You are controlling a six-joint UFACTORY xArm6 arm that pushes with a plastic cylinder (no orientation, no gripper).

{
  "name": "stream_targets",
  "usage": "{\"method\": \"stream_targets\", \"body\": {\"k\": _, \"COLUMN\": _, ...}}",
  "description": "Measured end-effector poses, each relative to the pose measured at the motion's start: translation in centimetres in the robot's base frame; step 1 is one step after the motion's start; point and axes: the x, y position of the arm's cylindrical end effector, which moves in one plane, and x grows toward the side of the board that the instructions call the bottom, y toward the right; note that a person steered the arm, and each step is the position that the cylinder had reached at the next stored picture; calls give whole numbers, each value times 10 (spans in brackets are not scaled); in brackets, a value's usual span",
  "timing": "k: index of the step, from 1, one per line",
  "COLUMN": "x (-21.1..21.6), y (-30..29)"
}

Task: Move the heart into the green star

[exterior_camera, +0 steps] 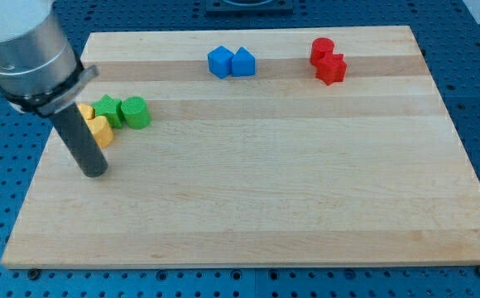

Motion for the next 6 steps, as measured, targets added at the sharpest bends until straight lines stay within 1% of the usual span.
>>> {"method": "stream_targets", "body": {"k": 1, "x": -59, "y": -28}}
{"method": "stream_targets", "body": {"k": 2, "x": -12, "y": -25}}
{"method": "stream_targets", "body": {"k": 3, "x": 65, "y": -23}}
{"method": "stream_targets", "body": {"k": 4, "x": 84, "y": 22}}
{"method": "stream_targets", "body": {"k": 5, "x": 99, "y": 81}}
{"method": "stream_targets", "body": {"k": 6, "x": 99, "y": 82}}
